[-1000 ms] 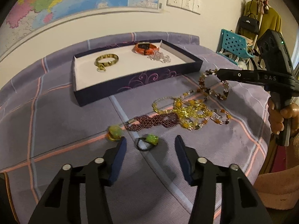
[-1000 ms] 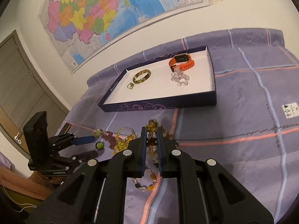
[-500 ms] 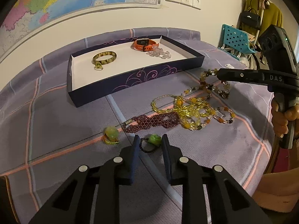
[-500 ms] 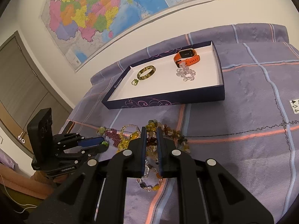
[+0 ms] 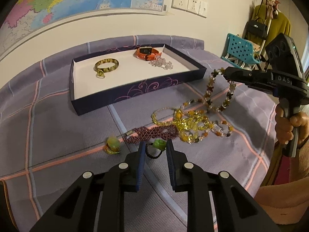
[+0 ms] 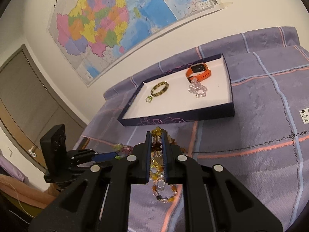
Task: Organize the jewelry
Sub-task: 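Grasp the green-bead black cord ring with the left tool while the right tool holds the bracelet, then lift the amber bracelet with the right tool while the left tool lifts the green ring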
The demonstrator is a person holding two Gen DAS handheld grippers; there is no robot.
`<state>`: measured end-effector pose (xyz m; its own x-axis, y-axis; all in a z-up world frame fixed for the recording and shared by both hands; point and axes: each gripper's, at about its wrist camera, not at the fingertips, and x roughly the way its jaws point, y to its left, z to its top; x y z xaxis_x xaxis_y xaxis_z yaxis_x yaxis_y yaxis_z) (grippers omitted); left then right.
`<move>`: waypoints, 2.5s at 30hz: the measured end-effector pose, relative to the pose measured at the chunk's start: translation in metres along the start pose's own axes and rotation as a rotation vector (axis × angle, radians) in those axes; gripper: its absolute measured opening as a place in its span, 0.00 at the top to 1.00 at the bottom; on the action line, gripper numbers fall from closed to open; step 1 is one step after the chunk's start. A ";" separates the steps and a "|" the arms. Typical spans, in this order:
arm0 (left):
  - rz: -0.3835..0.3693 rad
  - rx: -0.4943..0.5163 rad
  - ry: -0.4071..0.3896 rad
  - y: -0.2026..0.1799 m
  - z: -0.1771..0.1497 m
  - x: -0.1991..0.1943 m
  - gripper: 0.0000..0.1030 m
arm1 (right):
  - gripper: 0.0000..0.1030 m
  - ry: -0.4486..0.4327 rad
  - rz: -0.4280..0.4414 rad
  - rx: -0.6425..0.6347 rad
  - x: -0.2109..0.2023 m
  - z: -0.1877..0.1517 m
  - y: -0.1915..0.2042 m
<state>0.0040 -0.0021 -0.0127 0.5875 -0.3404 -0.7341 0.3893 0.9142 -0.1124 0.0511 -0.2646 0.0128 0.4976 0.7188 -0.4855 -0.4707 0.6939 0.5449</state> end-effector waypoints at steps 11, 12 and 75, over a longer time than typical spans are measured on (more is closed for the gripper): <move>0.007 -0.001 -0.062 0.004 0.019 -0.013 0.81 | 0.90 -0.050 0.015 -0.008 -0.008 0.016 0.006; 0.009 0.002 -0.068 0.004 0.021 -0.013 0.81 | 0.90 -0.054 0.017 -0.007 -0.008 0.018 0.006; 0.018 -0.019 -0.123 0.016 0.053 -0.013 0.81 | 0.92 -0.052 -0.064 -0.116 0.002 0.042 0.025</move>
<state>0.0398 0.0055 0.0303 0.6775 -0.3469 -0.6486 0.3650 0.9241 -0.1130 0.0714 -0.2474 0.0540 0.5649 0.6717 -0.4793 -0.5164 0.7408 0.4296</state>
